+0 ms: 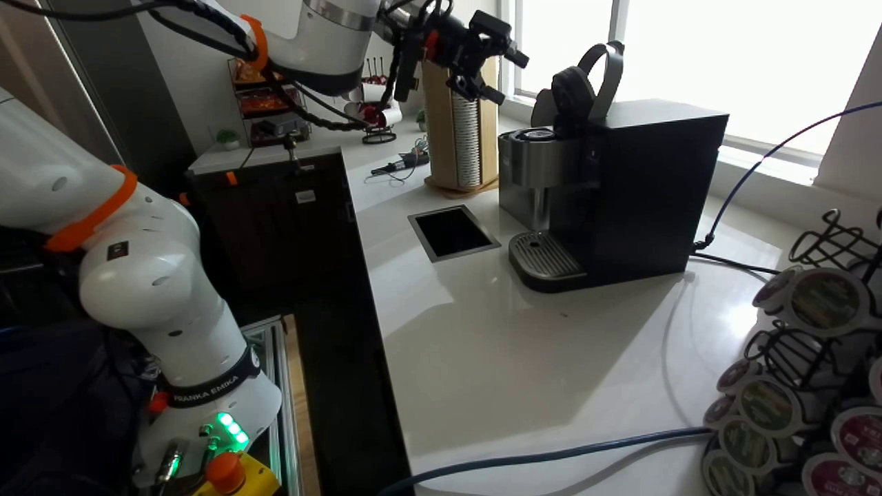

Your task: Open the coffeemaker then remove the coffee pod from the chamber.

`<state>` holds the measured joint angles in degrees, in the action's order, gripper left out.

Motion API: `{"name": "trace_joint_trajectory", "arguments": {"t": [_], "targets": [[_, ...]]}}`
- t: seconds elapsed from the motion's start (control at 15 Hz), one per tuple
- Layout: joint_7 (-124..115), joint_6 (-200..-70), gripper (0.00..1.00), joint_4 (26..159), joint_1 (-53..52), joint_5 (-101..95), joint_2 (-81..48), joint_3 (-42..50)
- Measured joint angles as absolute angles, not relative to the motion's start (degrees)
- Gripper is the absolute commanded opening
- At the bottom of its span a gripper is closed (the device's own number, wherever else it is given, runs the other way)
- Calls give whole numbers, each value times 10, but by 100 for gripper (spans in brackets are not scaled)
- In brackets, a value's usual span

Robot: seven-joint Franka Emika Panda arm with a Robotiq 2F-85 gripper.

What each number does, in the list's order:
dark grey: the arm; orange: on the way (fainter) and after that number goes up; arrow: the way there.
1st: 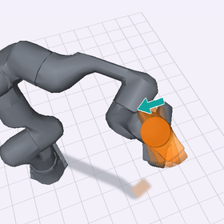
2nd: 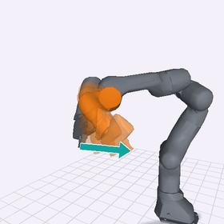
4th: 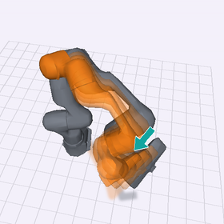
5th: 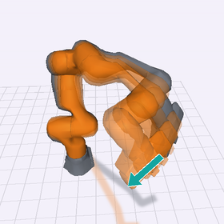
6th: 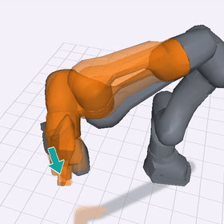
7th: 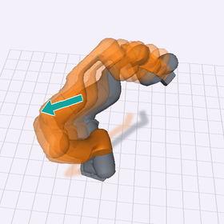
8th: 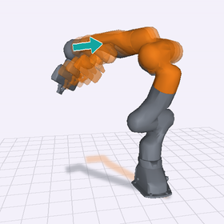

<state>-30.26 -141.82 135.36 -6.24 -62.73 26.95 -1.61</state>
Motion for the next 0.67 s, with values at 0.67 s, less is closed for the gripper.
{"name": "trace_joint_trajectory", "arguments": {"t": [0.67], "targets": [[-219,-1432,100,1384,-54,-238,303,8]]}}
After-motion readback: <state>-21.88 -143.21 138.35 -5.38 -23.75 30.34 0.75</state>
